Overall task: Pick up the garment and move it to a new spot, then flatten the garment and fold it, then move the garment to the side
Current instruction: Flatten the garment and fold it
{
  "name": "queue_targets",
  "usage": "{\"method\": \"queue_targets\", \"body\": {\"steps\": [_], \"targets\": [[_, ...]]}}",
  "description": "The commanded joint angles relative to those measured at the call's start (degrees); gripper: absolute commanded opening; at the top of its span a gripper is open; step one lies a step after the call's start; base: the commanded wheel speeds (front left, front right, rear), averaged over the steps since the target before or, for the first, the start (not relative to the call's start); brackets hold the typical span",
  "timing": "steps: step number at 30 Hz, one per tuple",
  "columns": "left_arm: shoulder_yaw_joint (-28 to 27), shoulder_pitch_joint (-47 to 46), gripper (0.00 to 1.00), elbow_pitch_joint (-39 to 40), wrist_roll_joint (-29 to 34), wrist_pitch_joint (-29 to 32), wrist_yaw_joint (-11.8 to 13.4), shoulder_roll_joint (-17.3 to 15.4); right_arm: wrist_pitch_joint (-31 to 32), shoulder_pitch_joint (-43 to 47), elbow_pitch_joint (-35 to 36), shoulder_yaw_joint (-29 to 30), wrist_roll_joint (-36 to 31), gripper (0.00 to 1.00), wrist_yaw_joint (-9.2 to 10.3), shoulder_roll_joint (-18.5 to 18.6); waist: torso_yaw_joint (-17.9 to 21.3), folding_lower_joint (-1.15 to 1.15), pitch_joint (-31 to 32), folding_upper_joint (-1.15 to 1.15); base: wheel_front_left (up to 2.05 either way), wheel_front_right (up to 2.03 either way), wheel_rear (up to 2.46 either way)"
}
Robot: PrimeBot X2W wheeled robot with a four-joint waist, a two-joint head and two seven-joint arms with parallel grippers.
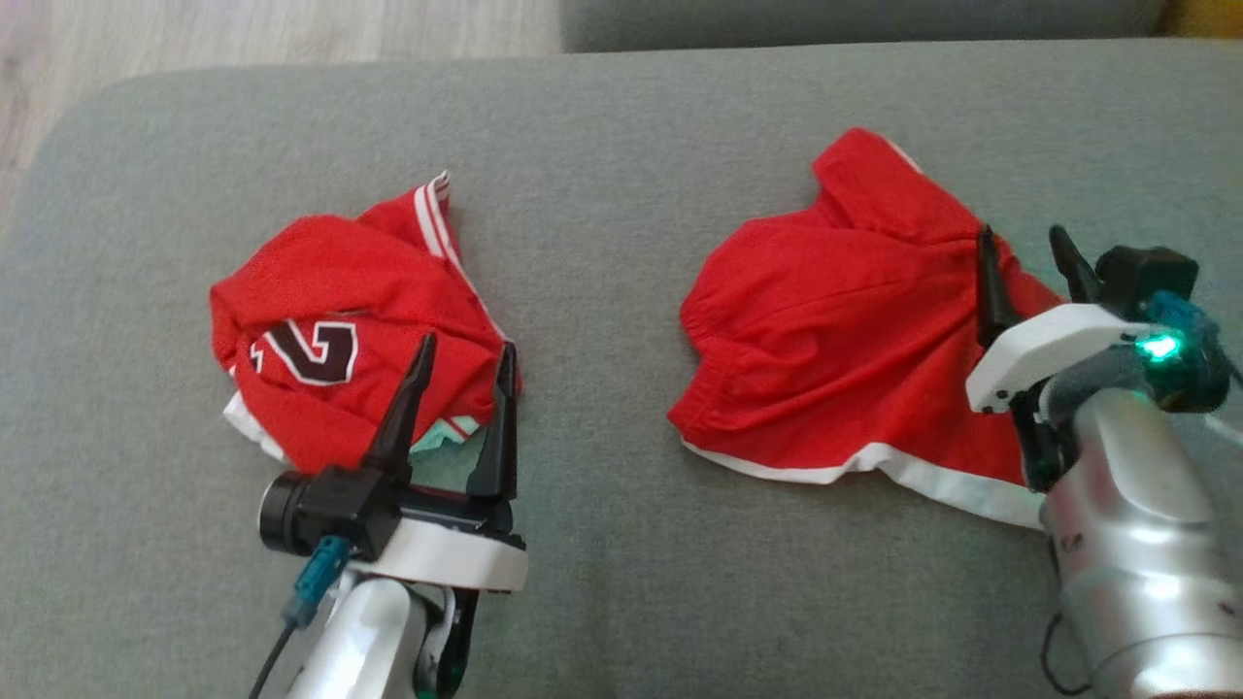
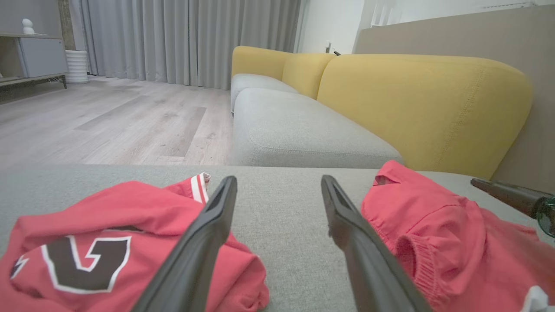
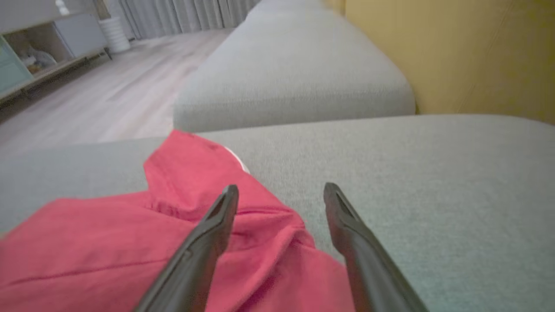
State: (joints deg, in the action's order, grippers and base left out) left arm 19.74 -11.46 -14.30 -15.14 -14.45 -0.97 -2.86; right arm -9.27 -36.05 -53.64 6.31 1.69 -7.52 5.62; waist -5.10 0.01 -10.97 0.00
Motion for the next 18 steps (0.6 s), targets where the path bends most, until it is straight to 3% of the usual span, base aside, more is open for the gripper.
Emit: {"method": "queue_targets", "body": {"steps": [1, 14, 18], "targets": [[-2.56, -1.94, 1.00, 2.23, 0.02, -0.55, 0.30, -0.02, -3.01, 1.22, 3.87, -1.03, 0.42, 1.00, 0.03, -1.53, 1.61, -0.01, 1.47, 0.00, 0.00, 0.00, 0.00], [-4.66, 0.71, 1.00, 2.98, 0.62, -0.55, 0.11, -0.02, -5.71, 25.20, 35.01, -4.92, 6.64, 1.00, 0.03, -2.72, 6.44, -0.01, 5.42, 0.00, 0.00, 0.00, 0.00], [-5.29, 1.68, 1.00, 3.26, 0.43, -0.55, 0.74, -0.02, -5.72, 31.87, 39.72, -6.35, 6.65, 1.00, 0.03, -2.73, 7.17, -0.01, 5.35, 0.00, 0.00, 0.00, 0.00]]}}
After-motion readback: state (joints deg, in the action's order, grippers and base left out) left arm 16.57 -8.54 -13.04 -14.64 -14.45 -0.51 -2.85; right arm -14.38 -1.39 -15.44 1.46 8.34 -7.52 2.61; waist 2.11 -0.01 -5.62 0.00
